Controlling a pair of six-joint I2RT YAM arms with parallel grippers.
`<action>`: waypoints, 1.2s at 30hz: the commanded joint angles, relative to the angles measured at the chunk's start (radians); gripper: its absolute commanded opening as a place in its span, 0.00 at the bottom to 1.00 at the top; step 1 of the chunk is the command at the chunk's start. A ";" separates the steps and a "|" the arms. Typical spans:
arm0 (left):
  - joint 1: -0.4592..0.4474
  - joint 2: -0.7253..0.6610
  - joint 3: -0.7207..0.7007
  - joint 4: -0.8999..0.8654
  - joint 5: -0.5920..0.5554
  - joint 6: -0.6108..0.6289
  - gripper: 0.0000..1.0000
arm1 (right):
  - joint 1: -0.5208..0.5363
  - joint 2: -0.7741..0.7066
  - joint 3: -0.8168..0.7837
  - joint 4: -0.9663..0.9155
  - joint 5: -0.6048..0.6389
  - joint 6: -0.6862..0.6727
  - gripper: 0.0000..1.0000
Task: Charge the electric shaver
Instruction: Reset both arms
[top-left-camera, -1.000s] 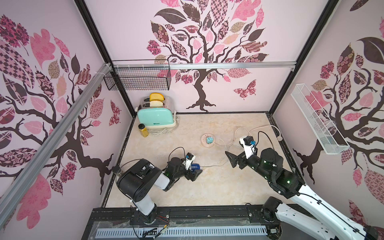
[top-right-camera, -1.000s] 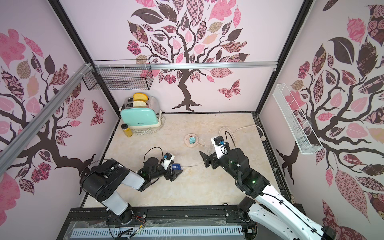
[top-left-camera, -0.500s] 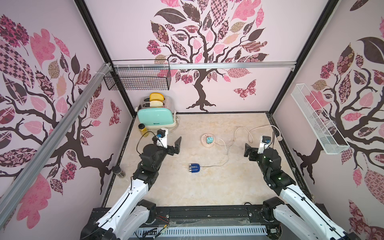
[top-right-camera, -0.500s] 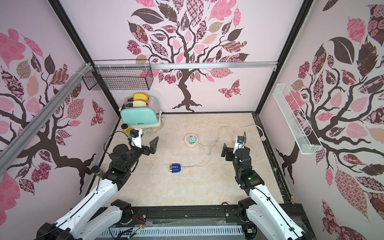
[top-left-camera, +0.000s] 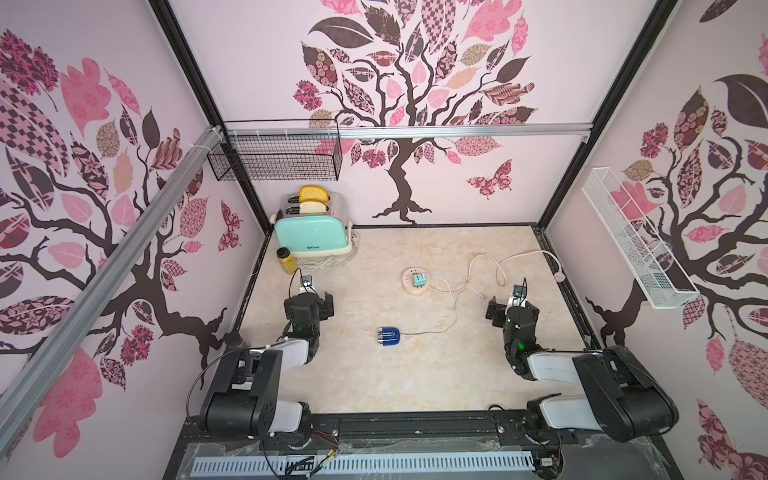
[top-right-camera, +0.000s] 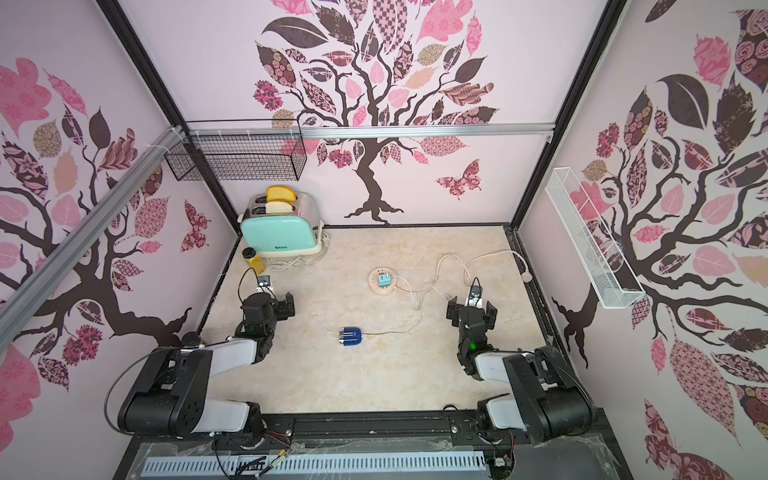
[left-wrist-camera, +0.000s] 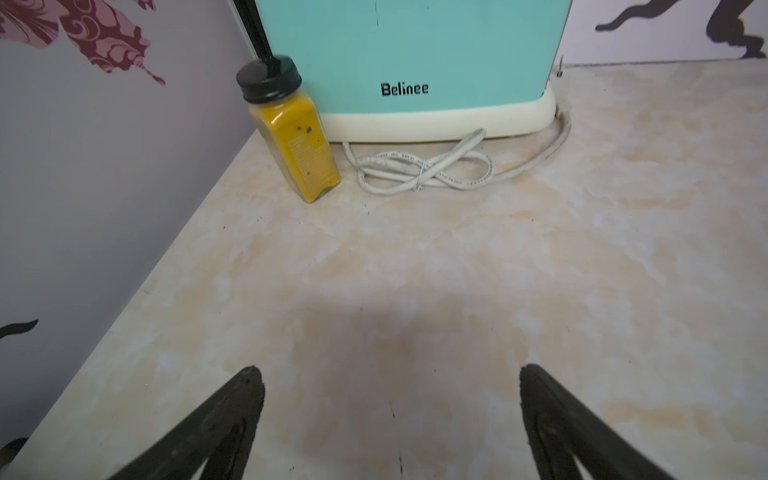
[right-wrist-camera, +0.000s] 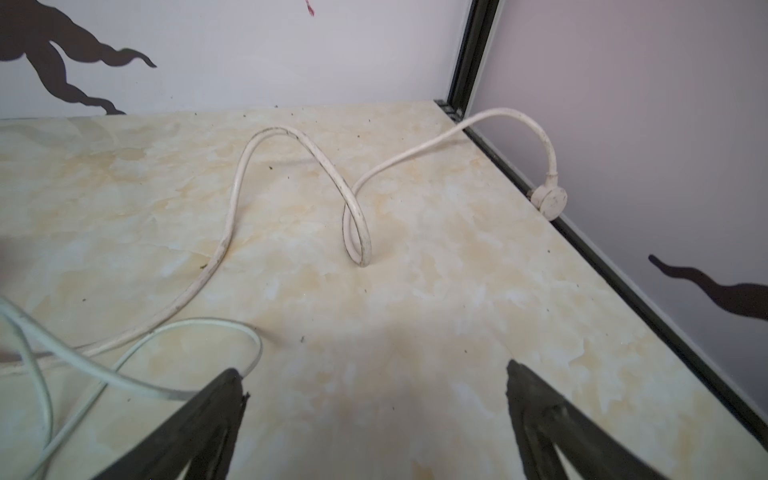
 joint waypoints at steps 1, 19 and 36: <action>0.034 0.101 -0.020 0.273 0.019 -0.003 0.98 | -0.012 0.066 0.043 0.201 -0.024 -0.079 0.99; 0.086 0.126 0.006 0.231 0.111 -0.032 0.98 | -0.164 0.145 0.057 0.209 -0.307 -0.002 0.99; 0.086 0.128 0.008 0.232 0.112 -0.032 0.98 | -0.164 0.165 0.096 0.161 -0.278 0.012 0.99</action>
